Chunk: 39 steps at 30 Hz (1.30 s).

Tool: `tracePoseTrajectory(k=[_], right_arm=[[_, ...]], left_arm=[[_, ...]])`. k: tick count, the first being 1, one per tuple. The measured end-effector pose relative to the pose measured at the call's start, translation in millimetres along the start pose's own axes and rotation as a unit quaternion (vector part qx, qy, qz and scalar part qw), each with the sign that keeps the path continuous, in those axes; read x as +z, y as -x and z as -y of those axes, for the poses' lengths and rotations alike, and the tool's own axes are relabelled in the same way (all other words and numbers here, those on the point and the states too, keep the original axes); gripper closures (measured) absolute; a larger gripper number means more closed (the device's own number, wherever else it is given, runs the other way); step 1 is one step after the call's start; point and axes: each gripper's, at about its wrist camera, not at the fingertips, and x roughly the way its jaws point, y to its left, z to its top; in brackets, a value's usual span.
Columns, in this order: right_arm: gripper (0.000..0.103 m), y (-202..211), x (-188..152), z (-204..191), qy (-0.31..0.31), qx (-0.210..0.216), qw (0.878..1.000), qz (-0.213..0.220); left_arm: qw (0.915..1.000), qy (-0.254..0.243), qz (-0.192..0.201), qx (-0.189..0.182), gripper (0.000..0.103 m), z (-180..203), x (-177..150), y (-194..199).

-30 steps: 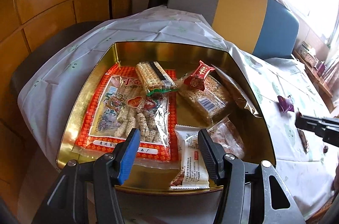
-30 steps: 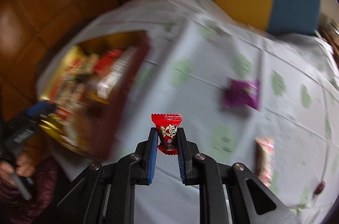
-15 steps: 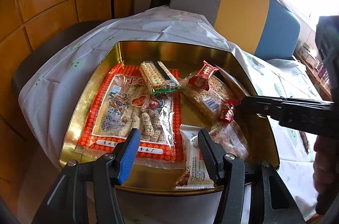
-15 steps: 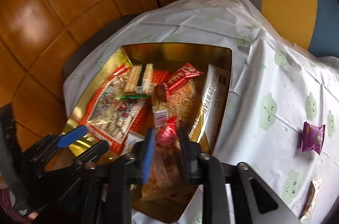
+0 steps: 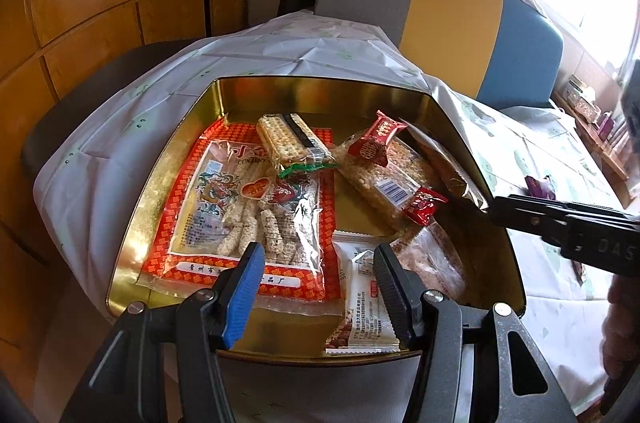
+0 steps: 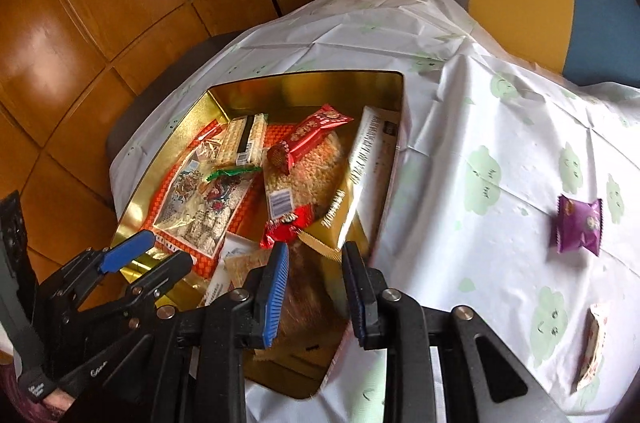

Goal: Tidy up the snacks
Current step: 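Carry the red candy into the gold box and open the right tool, then move the right tool to the pink-floral bar and grasp it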

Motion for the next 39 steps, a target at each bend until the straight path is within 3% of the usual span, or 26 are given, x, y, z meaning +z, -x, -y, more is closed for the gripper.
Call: tracePoseTrajectory(k=[13, 23, 33, 39], right_arm=[[0.074, 40.1, -27.8, 40.0, -0.032, -0.028, 0.999, 0.025], [0.073, 62.2, -50.0, 101.8, -0.085, -0.084, 0.993, 0.017], [0.067, 101.5, -71.4, 203.3, -0.207, -0.169, 0.963, 0.023], [0.064, 98.8, -78.8, 234.4, -0.254, -0.171, 0.952, 0.012]], left_arm=[[0.9999, -0.012, -0.003, -0.004, 0.045, 5.6, -1.9, 0.2], [0.9997, -0.023, -0.001, -0.006, 0.045, 8.1, -3.1, 0.8], [0.9993, -0.034, -0.003, -0.012, 0.045, 14.9, -4.8, 0.4], [0.9988, -0.046, 0.000, -0.020, 0.045, 23.4, -5.2, 3.7]])
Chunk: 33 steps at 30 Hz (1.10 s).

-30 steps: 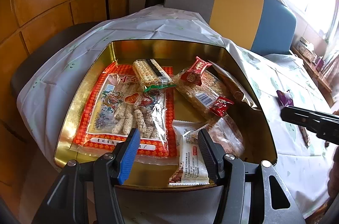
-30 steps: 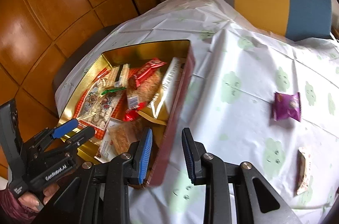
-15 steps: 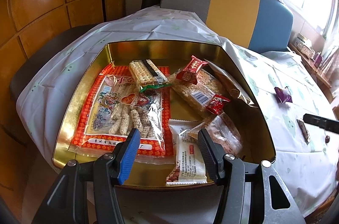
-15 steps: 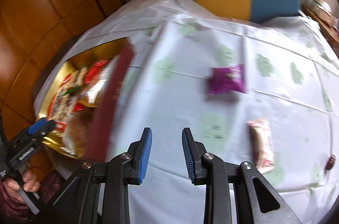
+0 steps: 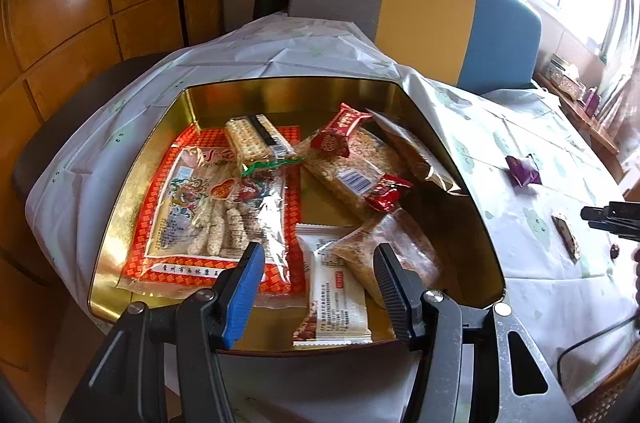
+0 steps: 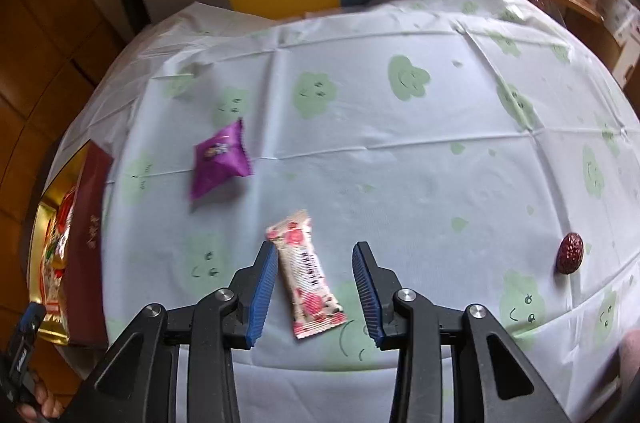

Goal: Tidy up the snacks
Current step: 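Move the right tool to the pink-floral bar and grasp it, then grasp the purple candy packet with the left tool while the right tool holds the bar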

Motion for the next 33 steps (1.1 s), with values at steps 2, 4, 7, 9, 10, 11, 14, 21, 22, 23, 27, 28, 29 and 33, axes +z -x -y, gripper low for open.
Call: tracePoseTrajectory(k=[2, 4, 7, 9, 10, 11, 14, 21, 22, 23, 27, 28, 29, 33], right_arm=[[0.064, -2.6, 0.8, -1.2, 0.007, 0.004, 1.000, -0.004], [0.064, -7.9, 0.3, -7.8, 0.028, 0.002, 1.000, -0.015], [0.064, -20.0, -2.5, -15.0, 0.052, -0.016, 0.998, -0.037], [0.064, -28.0, -3.0, -17.6, 0.064, -0.024, 0.996, -0.050], [0.064, -32.5, -3.0, -18.1, 0.068, -0.031, 0.996, -0.055], [0.064, -35.7, -2.8, -18.7, 0.070, -0.036, 0.995, -0.058], [0.068, -40.9, -5.0, -19.4, 0.079, -0.043, 0.994, -0.068], [0.081, -32.0, -13.1, -37.3, 0.179, -0.101, 0.974, -0.093], [0.081, -30.7, -12.1, -34.6, 0.181, -0.106, 0.973, -0.096], [0.081, -30.2, -11.3, -31.1, 0.182, -0.111, 0.972, -0.100], [0.080, -37.1, -13.1, -14.1, 0.166, -0.112, 0.973, -0.115], [0.080, -36.4, -13.1, -9.9, 0.160, -0.105, 0.975, -0.112], [0.080, -35.5, -13.5, -8.1, 0.156, -0.101, 0.976, -0.110], [0.079, -34.5, -16.2, -4.9, 0.147, -0.087, 0.979, -0.106]], left_arm=[[1.0000, -0.002, 0.000, -0.004, 0.045, 2.0, 0.0, 0.6], [0.9999, -0.005, -0.001, -0.011, 0.045, 4.6, 0.3, 1.7], [0.9998, -0.010, 0.003, -0.018, 0.045, 9.2, 0.7, 4.8], [0.9996, -0.013, 0.005, -0.024, 0.045, 11.7, 1.5, 7.4], [0.9995, -0.015, 0.006, -0.026, 0.045, 12.8, 2.0, 8.6], [0.9994, -0.016, 0.007, -0.028, 0.045, 14.0, 2.5, 9.6], [0.9990, -0.024, 0.013, -0.035, 0.045, 18.4, 4.0, 13.3], [0.9964, -0.061, 0.014, -0.057, 0.045, 41.0, 7.3, 16.0], [0.9958, -0.065, 0.014, -0.062, 0.045, 45.0, 8.0, 16.2], [0.9951, -0.071, 0.013, -0.067, 0.045, 49.7, 9.1, 16.5], [0.9903, -0.114, 0.010, -0.078, 0.045, 77.8, 14.3, 15.4], [0.9891, -0.123, 0.010, -0.080, 0.045, 83.5, 15.7, 14.8], [0.9877, -0.133, 0.007, -0.082, 0.045, 89.2, 16.8, 13.7], [0.9806, -0.175, -0.011, -0.088, 0.045, 118.1, 23.5, 3.0]])
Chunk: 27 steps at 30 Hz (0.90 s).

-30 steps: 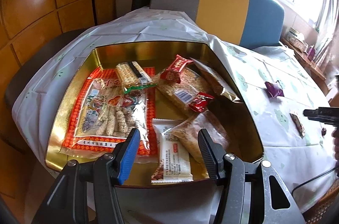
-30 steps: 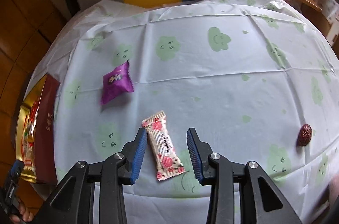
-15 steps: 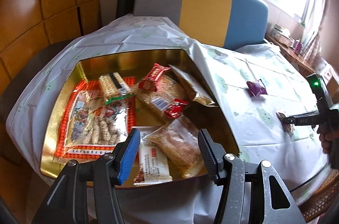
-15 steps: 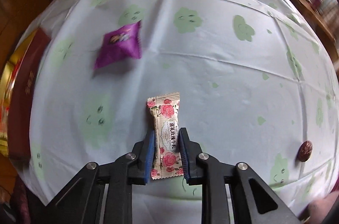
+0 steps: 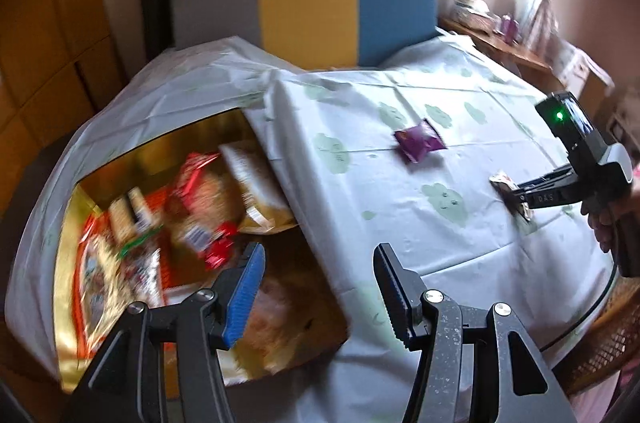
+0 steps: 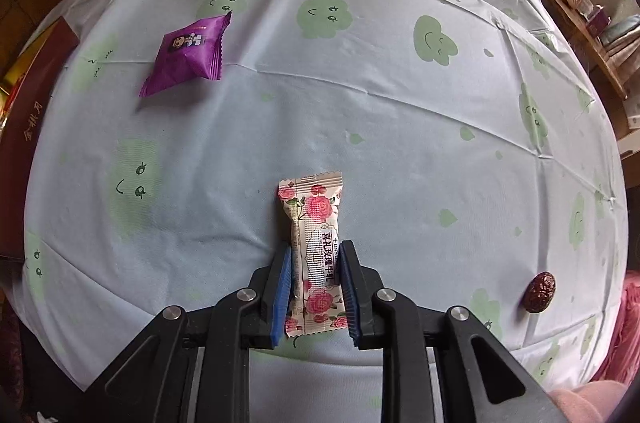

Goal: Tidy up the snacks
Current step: 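Grasp the purple candy packet with the left tool while the right tool holds the bar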

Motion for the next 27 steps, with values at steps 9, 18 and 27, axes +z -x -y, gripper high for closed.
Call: tracePoseTrajectory(k=[9, 18, 27], right_arm=[[0.078, 1.8, 1.9, 5.2, 0.003, -0.006, 1.000, 0.000], [0.078, -0.9, 4.0, 2.3, 0.002, -0.007, 1.000, -0.003], [0.077, -2.0, 6.3, 3.7, 0.002, -0.005, 1.000, -0.005]], left_arm=[[0.9964, -0.077, -0.031, -0.017, 0.032, 40.2, 40.0, -39.7], [0.9834, -0.167, -0.056, -0.043, 0.031, 81.9, 80.8, -96.4], [0.9709, -0.220, -0.082, -0.047, 0.031, 110.8, 106.7, -149.6]])
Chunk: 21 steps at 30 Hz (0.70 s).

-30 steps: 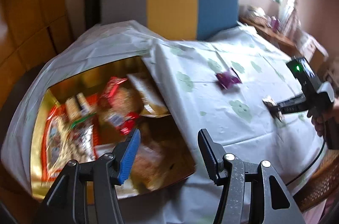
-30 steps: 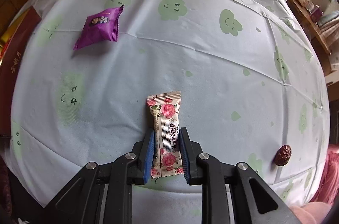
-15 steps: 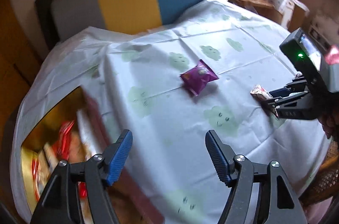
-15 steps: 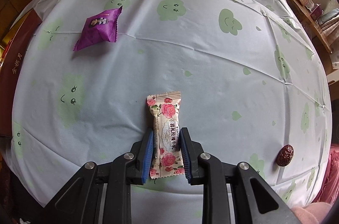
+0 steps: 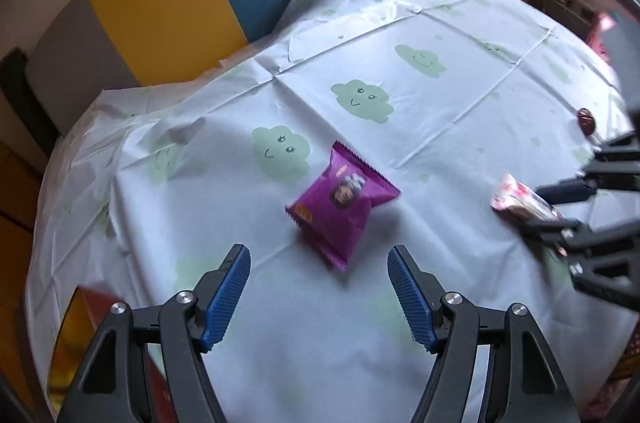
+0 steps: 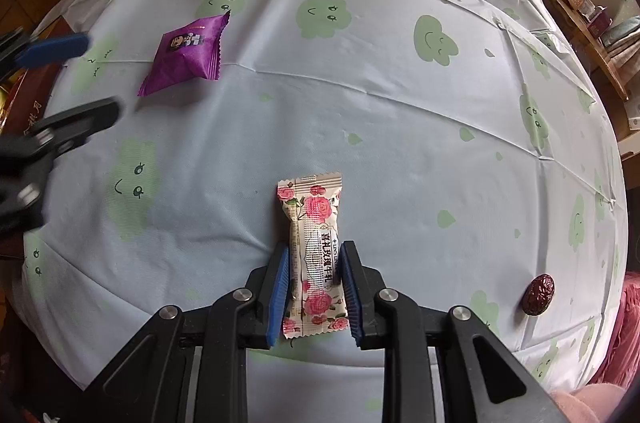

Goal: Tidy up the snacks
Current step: 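Grasp the purple candy packet with the left tool while the right tool holds the bar, then lift the purple packet with the left tool and carry it toward the gold box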

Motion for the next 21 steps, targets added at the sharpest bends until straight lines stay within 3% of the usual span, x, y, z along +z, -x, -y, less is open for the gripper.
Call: tracePoseTrajectory(k=[3, 10, 14, 21], right_arm=[[0.077, -0.5, 0.6, 0.3, 0.000, 0.001, 1.000, 0.000], [0.077, -2.3, 0.9, -2.0, 0.003, -0.002, 1.000, 0.001], [0.077, -2.3, 1.0, -4.4, 0.007, -0.006, 1.000, 0.002], [0.076, -3.4, 0.8, -8.4, 0.013, -0.009, 1.000, 0.006]], left_arm=[[0.9999, -0.014, -0.002, 0.003, 0.024, 2.4, 13.0, -14.1], [0.9994, -0.029, -0.013, 0.010, 0.025, 5.3, 30.4, -36.5], [0.9995, -0.016, -0.027, -0.004, 0.053, 8.9, 23.7, -43.9], [0.9985, 0.049, -0.024, -0.009, 0.061, 5.7, 7.9, -31.8]])
